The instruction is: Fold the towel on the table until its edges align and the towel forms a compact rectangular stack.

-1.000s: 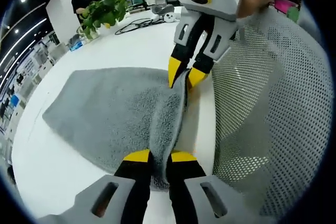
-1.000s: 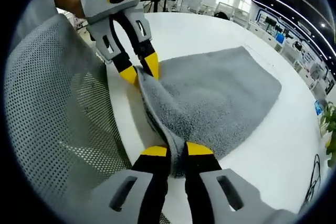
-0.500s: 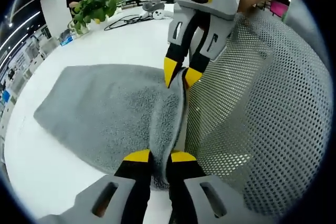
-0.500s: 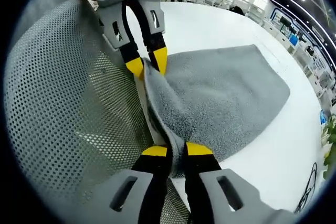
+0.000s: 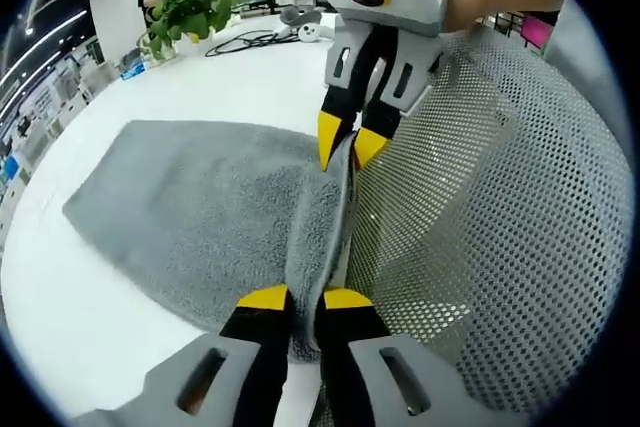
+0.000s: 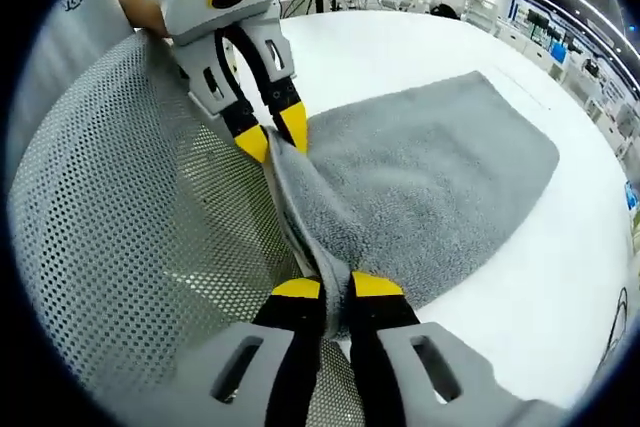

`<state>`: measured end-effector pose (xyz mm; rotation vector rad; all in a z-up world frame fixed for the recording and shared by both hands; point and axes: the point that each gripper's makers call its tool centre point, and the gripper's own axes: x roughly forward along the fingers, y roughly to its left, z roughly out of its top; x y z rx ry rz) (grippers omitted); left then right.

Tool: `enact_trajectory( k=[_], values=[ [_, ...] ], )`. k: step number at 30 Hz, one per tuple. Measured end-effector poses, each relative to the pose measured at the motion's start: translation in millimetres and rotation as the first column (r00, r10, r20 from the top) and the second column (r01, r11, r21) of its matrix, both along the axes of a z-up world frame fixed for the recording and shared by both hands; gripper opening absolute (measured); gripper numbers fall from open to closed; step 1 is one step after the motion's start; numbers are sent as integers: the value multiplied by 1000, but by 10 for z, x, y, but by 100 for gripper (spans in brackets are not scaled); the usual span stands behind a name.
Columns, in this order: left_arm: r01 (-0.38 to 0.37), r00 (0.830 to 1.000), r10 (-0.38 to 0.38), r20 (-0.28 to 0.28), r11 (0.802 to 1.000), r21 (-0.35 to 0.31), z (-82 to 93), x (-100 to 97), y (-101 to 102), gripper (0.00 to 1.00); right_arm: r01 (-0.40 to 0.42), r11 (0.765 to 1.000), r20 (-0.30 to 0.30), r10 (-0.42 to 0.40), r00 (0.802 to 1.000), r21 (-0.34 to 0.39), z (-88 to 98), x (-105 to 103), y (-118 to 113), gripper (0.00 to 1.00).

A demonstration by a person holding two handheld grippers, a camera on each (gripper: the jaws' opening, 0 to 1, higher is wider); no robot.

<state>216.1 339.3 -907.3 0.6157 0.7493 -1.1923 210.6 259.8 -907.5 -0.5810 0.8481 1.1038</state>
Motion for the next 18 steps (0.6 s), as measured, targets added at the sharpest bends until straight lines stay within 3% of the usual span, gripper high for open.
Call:
enact_trajectory(
  k=[4,18],
  values=[
    [-26,1000,25,-15,999,-37,81,16,26,9,23,999,1,-23,1000,35,109,16,12,5],
    [-1,998,2,55,1000,-32,642,147,71,9,13,997,77,-19,997,72,656,107,56,5]
  ],
)
